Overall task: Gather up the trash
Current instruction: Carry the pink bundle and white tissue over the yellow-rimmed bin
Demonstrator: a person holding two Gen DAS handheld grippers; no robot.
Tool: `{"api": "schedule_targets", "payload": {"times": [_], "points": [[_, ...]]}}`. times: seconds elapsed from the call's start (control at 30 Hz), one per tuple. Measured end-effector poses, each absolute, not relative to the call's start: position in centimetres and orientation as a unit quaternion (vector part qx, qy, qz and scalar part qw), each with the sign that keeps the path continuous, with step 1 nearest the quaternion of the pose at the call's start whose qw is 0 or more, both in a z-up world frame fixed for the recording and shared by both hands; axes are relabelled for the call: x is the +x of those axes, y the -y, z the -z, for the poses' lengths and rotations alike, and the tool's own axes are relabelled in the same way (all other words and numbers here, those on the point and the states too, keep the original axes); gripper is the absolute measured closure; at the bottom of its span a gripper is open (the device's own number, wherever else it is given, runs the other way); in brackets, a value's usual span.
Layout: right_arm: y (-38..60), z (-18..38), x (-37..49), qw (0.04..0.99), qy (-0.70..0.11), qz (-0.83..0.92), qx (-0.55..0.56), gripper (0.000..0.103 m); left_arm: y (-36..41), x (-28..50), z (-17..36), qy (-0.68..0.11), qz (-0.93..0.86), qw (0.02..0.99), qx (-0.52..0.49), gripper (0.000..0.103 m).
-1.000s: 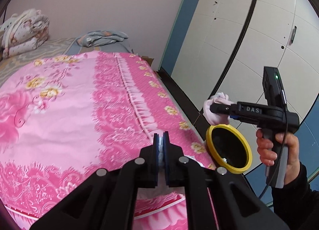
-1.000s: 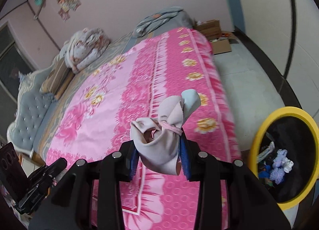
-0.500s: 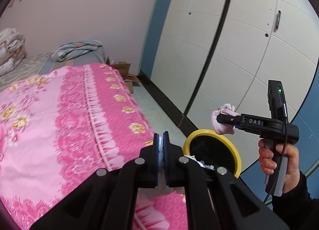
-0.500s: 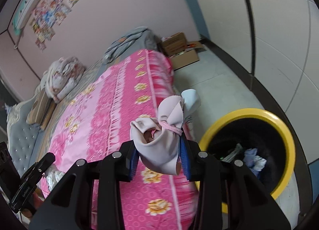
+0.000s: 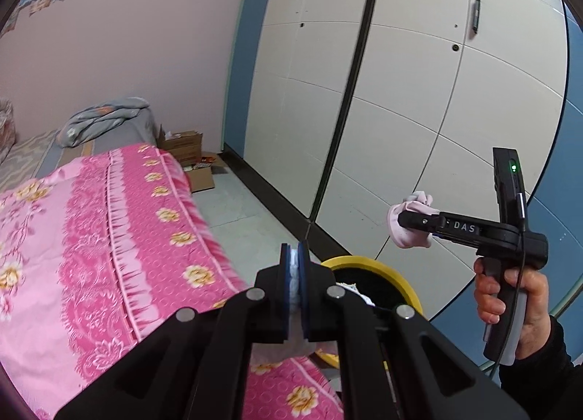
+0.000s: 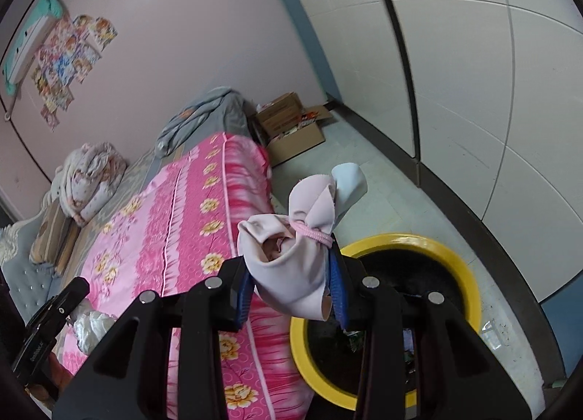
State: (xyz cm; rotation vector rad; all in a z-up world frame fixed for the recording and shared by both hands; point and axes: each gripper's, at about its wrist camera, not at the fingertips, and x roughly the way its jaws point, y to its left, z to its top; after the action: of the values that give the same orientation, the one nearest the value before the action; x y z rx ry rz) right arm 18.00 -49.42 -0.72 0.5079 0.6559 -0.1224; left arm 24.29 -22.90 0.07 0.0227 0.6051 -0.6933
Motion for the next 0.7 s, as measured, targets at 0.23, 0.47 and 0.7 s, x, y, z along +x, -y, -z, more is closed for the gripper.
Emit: {"api": "schedule_targets", "payload": {"times": [0.23,0.47,0.7], "points": [[53.0,0.2,16.3,0.914,-0.299,0.088,0.261,0.07,26.7,24.5,-0.9,-0.286,0.352,0.891,0.028,0.099],[56.0,-0.4,14.6,0.914,-0.283,0.112,0.27,0.07,30.1,25.0,-1.1,-0.281,0.37,0.885,0.034,0.099],[57.6,1.5,14.0,0.909,-0.292,0.125,0.27,0.069,33.3,26.2,1.3,-0.301,0.386,0.872,0.027,0.099]]}}
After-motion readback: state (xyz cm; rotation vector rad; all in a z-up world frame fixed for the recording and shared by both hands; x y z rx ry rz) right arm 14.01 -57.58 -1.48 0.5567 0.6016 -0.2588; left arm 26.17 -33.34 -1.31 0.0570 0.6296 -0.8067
